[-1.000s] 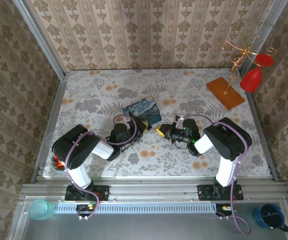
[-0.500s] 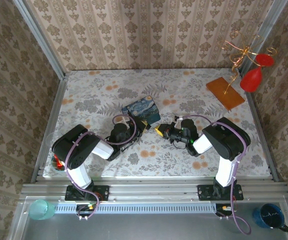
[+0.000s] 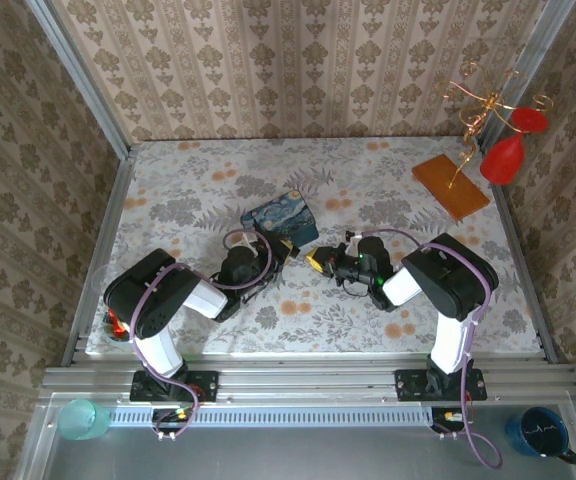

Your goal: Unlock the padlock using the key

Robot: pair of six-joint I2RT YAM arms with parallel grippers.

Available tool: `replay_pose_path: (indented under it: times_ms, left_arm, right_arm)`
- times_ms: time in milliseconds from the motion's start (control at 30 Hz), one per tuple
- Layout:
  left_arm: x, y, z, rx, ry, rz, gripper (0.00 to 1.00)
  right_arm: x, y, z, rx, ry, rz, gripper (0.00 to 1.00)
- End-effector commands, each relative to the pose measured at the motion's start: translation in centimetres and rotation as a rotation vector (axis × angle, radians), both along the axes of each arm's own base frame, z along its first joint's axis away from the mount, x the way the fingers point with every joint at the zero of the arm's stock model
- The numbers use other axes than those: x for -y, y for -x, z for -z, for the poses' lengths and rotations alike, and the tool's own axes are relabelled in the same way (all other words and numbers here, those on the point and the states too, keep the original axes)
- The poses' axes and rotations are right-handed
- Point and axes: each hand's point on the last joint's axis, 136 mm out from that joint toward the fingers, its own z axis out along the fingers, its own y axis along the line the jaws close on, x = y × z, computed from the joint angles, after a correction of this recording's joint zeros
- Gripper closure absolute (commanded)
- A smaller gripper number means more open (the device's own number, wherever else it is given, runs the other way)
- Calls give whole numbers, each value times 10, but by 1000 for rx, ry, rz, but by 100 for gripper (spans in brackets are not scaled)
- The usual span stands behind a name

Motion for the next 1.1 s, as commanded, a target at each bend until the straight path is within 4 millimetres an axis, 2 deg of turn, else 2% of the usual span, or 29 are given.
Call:
replay_pose_path:
  times_ms: [0, 400, 533, 700, 800, 933, 1067]
  left_arm:
    - [46, 25, -59, 107, 171, 211, 100]
    - [44, 26, -53, 97, 157, 205, 100]
    - [39, 27, -39, 75, 100, 195, 100]
    - [23, 26, -12, 35, -55, 172, 100]
    - [11, 24, -1, 0, -130, 157, 100]
    - [-1, 21, 4, -28, -204, 140, 100]
    - [-8, 14, -3, -20, -252, 130, 100]
  right_arm:
    - [-36, 16, -25, 50, -57, -136, 100]
    - [-37, 14, -32, 62, -42, -140, 100]
    - [-35, 18, -29, 66, 14, -155, 100]
    - [-16, 26, -15, 78, 179, -172, 68]
    - [0, 32, -7, 99, 315, -191, 56]
    - [18, 43, 4, 133, 500, -243, 51]
    - [34, 52, 11, 203, 697, -303, 50]
